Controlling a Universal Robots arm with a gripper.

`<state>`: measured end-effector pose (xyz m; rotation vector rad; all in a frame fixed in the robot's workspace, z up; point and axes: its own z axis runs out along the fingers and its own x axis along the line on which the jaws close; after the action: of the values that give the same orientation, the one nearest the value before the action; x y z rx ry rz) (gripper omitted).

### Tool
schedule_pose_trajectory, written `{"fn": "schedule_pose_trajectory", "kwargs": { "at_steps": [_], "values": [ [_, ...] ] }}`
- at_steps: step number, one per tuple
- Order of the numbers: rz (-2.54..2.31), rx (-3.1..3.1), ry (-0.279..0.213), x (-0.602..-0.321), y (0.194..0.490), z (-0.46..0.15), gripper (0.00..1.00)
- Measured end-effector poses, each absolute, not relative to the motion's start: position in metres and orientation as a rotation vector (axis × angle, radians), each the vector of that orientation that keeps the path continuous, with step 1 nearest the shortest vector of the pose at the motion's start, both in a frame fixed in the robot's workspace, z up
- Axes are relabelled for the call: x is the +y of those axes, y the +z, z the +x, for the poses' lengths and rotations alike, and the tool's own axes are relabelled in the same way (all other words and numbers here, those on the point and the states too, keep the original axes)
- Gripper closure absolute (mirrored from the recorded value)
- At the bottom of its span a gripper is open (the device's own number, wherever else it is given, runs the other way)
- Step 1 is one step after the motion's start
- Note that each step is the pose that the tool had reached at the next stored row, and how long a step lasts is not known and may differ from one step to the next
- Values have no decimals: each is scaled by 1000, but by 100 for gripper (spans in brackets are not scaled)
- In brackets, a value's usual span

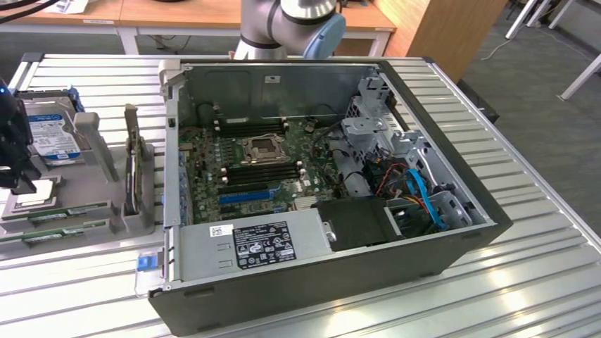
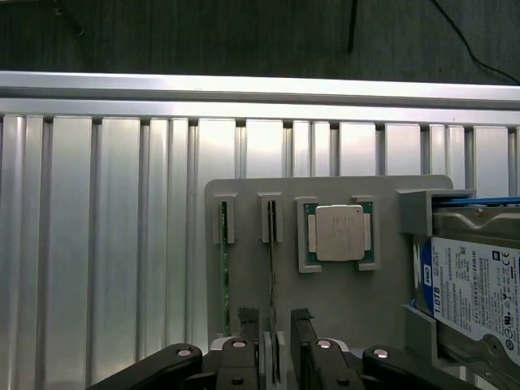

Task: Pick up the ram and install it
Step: 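Pick up the ram and move it above insertion slot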

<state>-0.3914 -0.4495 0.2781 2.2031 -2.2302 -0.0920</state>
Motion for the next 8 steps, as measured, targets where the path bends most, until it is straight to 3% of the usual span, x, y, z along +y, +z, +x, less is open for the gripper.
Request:
{"fn": "schedule_pose_trajectory", "kwargs": {
  "at_steps": [8],
  "values": [
    [2203,-2230,-92,-460,278,-391,70]
  ]
}}
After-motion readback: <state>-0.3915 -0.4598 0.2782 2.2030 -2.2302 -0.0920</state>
